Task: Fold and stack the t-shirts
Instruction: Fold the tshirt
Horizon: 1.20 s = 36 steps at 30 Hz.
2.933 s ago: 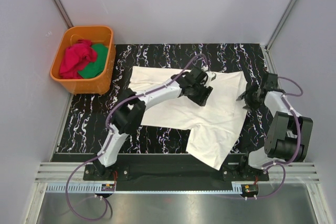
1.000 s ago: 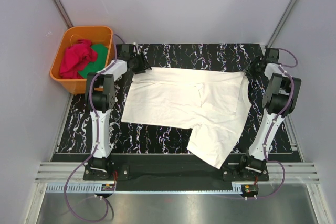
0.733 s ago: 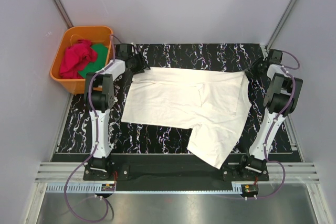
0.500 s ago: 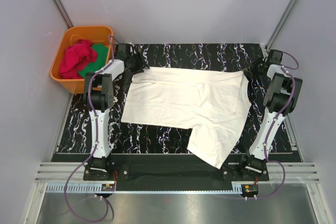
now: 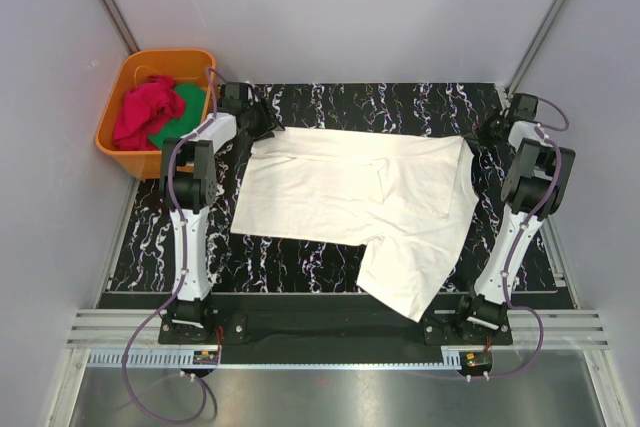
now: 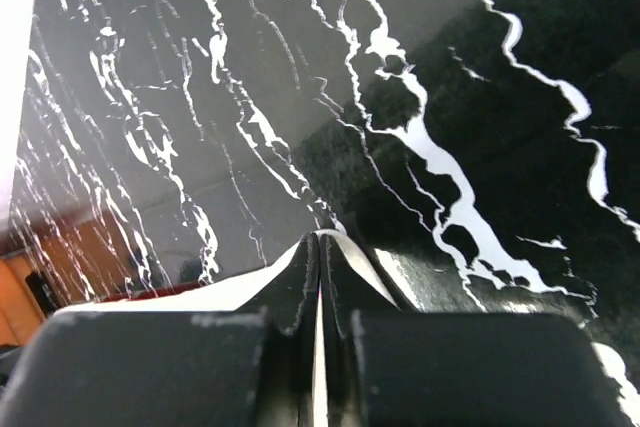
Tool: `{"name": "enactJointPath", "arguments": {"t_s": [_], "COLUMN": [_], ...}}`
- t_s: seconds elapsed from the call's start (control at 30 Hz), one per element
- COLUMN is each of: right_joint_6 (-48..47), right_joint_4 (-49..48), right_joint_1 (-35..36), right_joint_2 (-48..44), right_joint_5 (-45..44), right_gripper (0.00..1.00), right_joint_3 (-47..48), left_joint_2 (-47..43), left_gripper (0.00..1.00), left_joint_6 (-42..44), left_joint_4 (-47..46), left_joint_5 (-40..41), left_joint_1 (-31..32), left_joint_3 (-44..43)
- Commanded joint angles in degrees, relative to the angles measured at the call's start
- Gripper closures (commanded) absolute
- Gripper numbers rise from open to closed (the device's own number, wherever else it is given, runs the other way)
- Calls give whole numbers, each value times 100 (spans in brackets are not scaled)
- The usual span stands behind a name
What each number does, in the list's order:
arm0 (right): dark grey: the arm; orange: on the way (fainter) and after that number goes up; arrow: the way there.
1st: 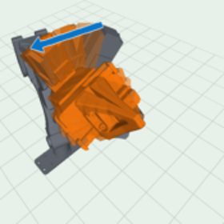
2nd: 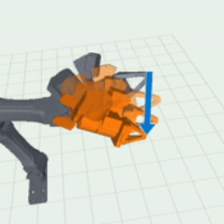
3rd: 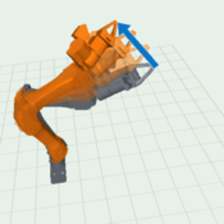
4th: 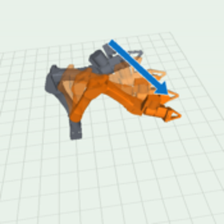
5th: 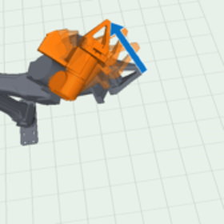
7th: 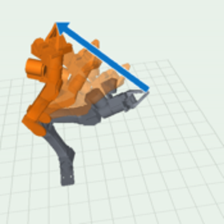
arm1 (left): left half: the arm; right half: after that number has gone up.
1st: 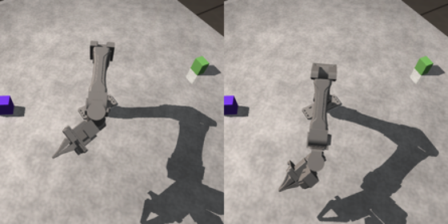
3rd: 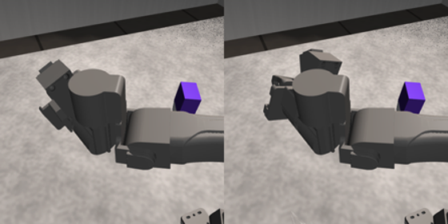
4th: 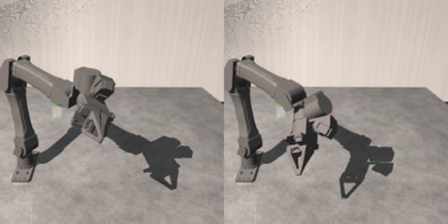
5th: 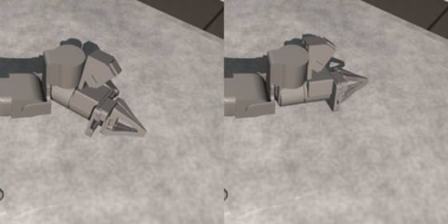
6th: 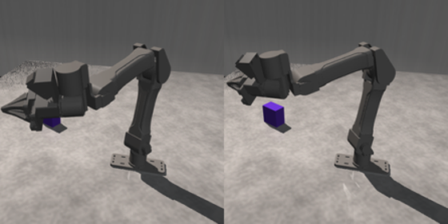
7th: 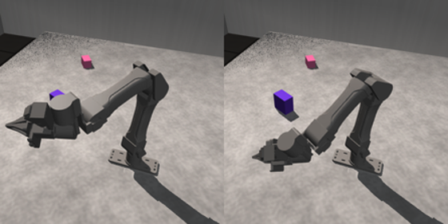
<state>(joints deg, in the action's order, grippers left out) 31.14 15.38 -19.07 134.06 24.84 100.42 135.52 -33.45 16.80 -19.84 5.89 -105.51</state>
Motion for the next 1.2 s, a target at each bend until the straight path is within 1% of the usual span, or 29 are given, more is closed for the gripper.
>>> {"name": "enactJointPath", "arguments": {"t_s": [0.0,0.03,0.07,0.1,0.17,0.3,0.37,0.4,0.47,0.6,0.73,0.83,0.9,0.93,0.97,1.03,1.07,1.13,1.17], "right_joint_6": [-20,15,59,242,419,823,877,877,798,789,692,473,297,218,87,-37,-142,-248,-327], "right_joint_4": [263,377,465,484,510,589,589,737,1045,1011,1178,1327,1494,1547,1695,1907,2125,2381,2626], "right_joint_1": [9,9,9,9,9,9,17,35,88,184,246,272,272,272,272,272,272,272,272], "right_joint_2": [85,94,68,15,6,33,85,259,471,770,1087,1193,1123,1079,957,815,649,482,281], "right_joint_5": [-400,-619,-1064,-1226,-1489,-1745,-1711,-1693,-1597,-1430,-1210,-1104,-1157,-1218,-1279,-1489,-1543,-1744,-1798], "right_gripper": [100,100,100,100,100,100,100,100,100,100,100,100,96,91,82,75,67,58,55], "right_joint_3": [373,399,391,338,276,285,451,617,1204,1646,2209,2621,2737,2815,2851,2991,3027,3106,3106], "left_joint_2": [185,246,281,308,361,343,369,378,439,545,580,423,230,37,-86,-446,-561,-859,-1157], "left_gripper": [50,50,51,51,52,52,52,52,52,52,52,44,39,37,36,34,33,32,32], "left_joint_6": [-99,-144,-188,-284,-346,-311,-285,-285,-293,-320,-346,-206,-4,66,215,348,461,594,716], "left_joint_4": [244,306,341,316,298,298,315,342,368,368,228,201,245,280,376,482,613,667,719], "left_joint_5": [164,208,208,191,138,278,278,270,270,208,86,67,278,357,436,621,656,770,840], "left_joint_1": [-105,-132,-149,-167,-194,-194,-211,-220,-237,-281,-316,-282,-229,-159,-124,-53,-36,17,26], "left_joint_3": [-136,-171,-189,-171,-162,-162,-189,-215,-311,-487,-532,-558,-540,-558,-567,-540,-514,-269,-172]}}
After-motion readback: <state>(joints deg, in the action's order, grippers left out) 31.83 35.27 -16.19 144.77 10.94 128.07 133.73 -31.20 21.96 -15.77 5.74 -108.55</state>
